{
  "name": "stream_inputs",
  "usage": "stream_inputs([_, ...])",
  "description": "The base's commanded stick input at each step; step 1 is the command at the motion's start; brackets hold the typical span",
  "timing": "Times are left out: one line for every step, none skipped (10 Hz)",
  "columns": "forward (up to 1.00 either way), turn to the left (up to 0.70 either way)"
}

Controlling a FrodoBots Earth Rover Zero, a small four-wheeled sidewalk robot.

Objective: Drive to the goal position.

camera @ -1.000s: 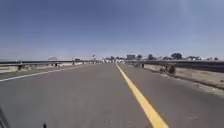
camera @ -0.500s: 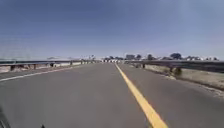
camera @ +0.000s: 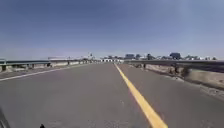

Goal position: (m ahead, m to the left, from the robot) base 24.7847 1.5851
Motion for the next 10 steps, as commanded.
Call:
stream_inputs([1.0,0.0])
stream_inputs([1.0,0.0])
stream_inputs([1.0,0.0])
stream_inputs([1.0,0.0])
stream_inputs([1.0,0.0])
stream_inputs([1.0,0.0])
stream_inputs([1.0,0.0])
stream_inputs([1.0,0.0])
stream_inputs([1.0,0.0])
stream_inputs([1.0,0.0])
